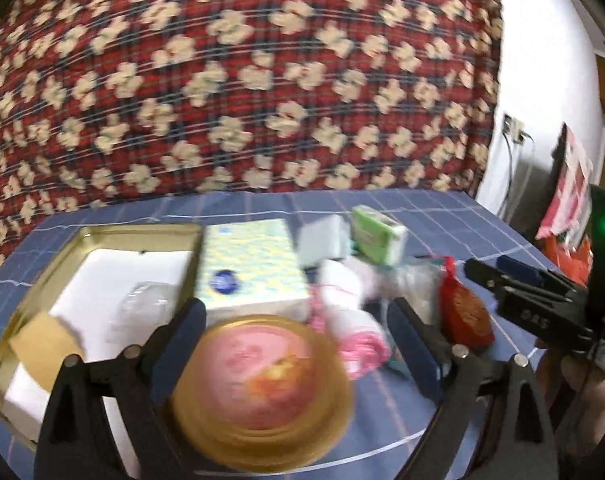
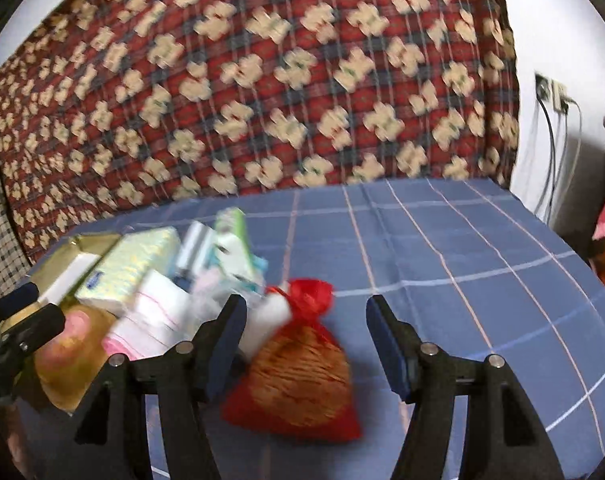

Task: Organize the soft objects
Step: 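Grasp the red drawstring pouch with the right tool, then grasp the cotton swab bag with the left tool while the right tool holds the red pouch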

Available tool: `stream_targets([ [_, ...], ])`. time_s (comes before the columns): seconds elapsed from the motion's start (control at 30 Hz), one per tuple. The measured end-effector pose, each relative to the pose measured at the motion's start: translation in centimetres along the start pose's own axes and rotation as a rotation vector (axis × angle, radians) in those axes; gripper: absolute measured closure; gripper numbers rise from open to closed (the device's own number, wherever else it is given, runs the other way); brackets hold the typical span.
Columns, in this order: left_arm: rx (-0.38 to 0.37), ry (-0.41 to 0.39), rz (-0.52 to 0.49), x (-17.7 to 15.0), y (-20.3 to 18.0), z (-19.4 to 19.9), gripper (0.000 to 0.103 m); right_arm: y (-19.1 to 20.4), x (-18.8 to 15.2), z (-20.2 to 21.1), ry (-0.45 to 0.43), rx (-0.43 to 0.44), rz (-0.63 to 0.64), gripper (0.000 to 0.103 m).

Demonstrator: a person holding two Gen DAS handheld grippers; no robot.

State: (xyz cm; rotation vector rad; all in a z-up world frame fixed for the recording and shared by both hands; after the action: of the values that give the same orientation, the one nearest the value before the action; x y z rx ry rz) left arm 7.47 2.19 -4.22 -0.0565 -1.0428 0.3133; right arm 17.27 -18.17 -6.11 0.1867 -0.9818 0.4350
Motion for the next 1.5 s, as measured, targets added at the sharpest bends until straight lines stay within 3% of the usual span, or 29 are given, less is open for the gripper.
stream_targets([
  [0.23,-0.010,0.008,-0.057,-0.7,-3.7,-1.2,0.010,-0.7,-1.0,-1.1,0.072,0.044,-0.020,0.038],
  [0.57,-0.021,0.026,-0.080,-1.4,-5.0,-2.6,0.010,-0.7,-2.2,-4.0,0.240,0.130,-0.046,0.039],
  [0.6,-0.020,0.029,-0.082,-1.5,-5.1,-2.7,0.010,-0.7,-2.2,-4.2,0.252,0.143,-0.046,0.042],
  [0.63,-0.022,0.032,-0.082,-1.6,-5.2,-2.8,0.010,-0.5,-2.3,-4.4,0.258,0.160,-0.043,0.062],
  [0.67,-0.024,0.034,-0.082,-1.7,-5.3,-2.8,0.010,-0.2,-2.3,-4.4,0.262,0.174,-0.038,0.073],
  [0.7,-0.027,0.035,-0.083,-1.7,-5.3,-2.9,0.010,-0.1,-2.2,-4.4,0.258,0.177,-0.035,0.074],
  [0.73,-0.030,0.035,-0.086,-1.8,-5.5,-2.9,0.010,0.0,-2.2,-4.2,0.249,0.183,-0.031,0.084],
  [0.77,-0.035,0.035,-0.091,-1.8,-5.6,-2.9,0.010,0.2,-2.0,-3.8,0.231,0.187,-0.021,0.086],
  [1.0,-0.062,0.047,-0.128,-2.1,-6.9,-3.2,0.016,0.4,-0.7,-1.0,0.084,0.070,0.033,0.087],
  [1.2,-0.088,0.081,-0.164,-2.3,-8.3,-4.0,0.024,-1.2,0.0,-2.7,0.112,0.051,-0.009,0.087],
  [1.37,-0.104,0.131,-0.174,-2.3,-9.3,-5.5,0.039,-2.0,0.5,-3.5,0.117,0.037,-0.024,0.087],
  [1.5,-0.107,0.161,-0.184,-2.3,-10.1,-6.7,0.039,-2.2,1.1,-4.0,0.105,0.020,-0.033,0.087],
])
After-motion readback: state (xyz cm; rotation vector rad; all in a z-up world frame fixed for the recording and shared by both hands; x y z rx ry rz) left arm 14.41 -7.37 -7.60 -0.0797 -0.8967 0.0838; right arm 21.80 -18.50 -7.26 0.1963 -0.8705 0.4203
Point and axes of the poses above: each gripper's, at about its wrist camera, not at the fingertips, and z roughly against the way its jaws point, y to its left, x to its top, the point moved 4 cm from there along -z, roughly the way its jaws point, and after that the axes turned 9 degrees about z, right-handed, at the moved point
